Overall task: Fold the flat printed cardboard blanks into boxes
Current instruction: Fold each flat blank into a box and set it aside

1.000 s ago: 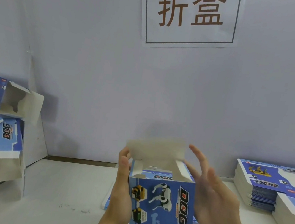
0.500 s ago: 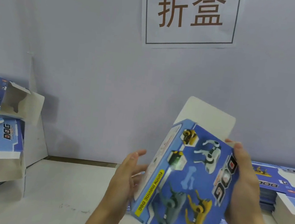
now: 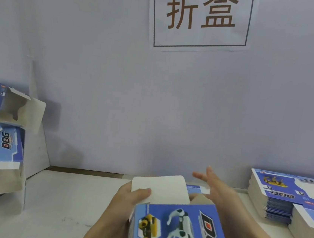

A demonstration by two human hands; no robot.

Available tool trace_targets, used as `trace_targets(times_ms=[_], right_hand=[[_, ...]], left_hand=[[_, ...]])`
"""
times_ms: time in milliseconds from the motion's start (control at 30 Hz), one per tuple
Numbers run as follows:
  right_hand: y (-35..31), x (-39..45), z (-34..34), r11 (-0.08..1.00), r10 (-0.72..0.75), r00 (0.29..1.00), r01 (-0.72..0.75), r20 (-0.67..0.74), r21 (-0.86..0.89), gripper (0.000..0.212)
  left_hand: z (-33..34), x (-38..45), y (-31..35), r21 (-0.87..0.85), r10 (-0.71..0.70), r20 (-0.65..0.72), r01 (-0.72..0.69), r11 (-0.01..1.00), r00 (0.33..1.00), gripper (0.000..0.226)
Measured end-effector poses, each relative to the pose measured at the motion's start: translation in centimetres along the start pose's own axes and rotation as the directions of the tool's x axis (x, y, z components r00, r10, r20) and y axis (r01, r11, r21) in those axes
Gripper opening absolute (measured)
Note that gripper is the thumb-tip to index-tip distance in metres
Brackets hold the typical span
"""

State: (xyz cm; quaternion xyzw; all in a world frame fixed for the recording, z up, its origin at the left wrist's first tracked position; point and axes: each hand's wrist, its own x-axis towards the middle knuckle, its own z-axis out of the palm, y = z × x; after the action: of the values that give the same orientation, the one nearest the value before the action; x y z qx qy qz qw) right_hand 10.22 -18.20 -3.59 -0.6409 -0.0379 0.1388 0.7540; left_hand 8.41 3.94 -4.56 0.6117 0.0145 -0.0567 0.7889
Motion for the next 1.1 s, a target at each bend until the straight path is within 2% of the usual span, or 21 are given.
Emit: trace_targets(times_ms=[67, 133, 300, 367, 467, 667, 800, 900, 1000, 1100], right_hand=[[0.6, -0.5, 0.1, 0.984, -0.019, 1.000, 0.023, 0.024, -0.178, 0.033], [0.3, -0.4, 0.6, 0.967, -0.027, 1.000, 0.026, -0.001, -0.252, 0.024], [0.6, -0.1, 0.6, 0.965, -0.107, 0.992, 0.090, -0.059, -0.248, 0.021], [0.5, 0.1, 0.8, 0.967, -0.131, 0.991, 0.120, -0.033, -0.224, 0.024], [0.5, -0.3, 0.8, 0.970, -0.150, 0.989, 0.146, -0.003, -0.195, 0.030], [0.4, -0.6, 0.8, 0.978, -0.159, 0.987, 0.154, -0.025, -0.143, 0.022], [0.3, -0.4, 0.7, 0.975, -0.143, 0.988, 0.131, -0.054, -0.177, 0.012], [0.4, -0.1, 0.7, 0.974, -0.132, 0.988, 0.115, -0.075, -0.197, 0.022], [0.1, -0.5, 0.8, 0.977, -0.138, 0.988, 0.125, -0.062, -0.173, 0.015], [0.1, -0.8, 0.2, 0.978, -0.205, 0.963, 0.195, -0.174, -0.076, 0.023]], left_hand=[[0.7, 0.0, -0.5, 0.015, -0.010, 0.034, 0.009, 1.000, 0.999, 0.022], [1.5, 0.0, -0.7, 0.034, -0.024, 0.037, 0.022, 0.999, 0.999, 0.026], [1.8, 0.2, -1.0, 0.072, 0.045, 0.016, -0.046, 0.996, 0.999, 0.037], [1.7, 0.3, -1.1, 0.103, 0.066, 0.010, -0.067, 0.992, 0.998, 0.039], [1.6, 0.3, -1.1, 0.106, 0.098, -0.002, -0.097, 0.990, 0.995, 0.035], [1.6, -0.1, -0.8, 0.073, 0.165, 0.003, -0.165, 0.984, 0.986, 0.024], [1.9, -0.5, -0.5, 0.053, 0.156, 0.012, -0.157, 0.986, 0.988, 0.012], [2.1, -0.4, -0.4, 0.074, 0.158, -0.003, -0.158, 0.985, 0.987, 0.020], [2.3, -0.4, -0.4, 0.041, 0.134, -0.002, -0.134, 0.990, 0.991, 0.016], [2.4, -0.4, -0.4, 0.010, 0.121, 0.034, -0.121, 0.993, 0.992, 0.022]])
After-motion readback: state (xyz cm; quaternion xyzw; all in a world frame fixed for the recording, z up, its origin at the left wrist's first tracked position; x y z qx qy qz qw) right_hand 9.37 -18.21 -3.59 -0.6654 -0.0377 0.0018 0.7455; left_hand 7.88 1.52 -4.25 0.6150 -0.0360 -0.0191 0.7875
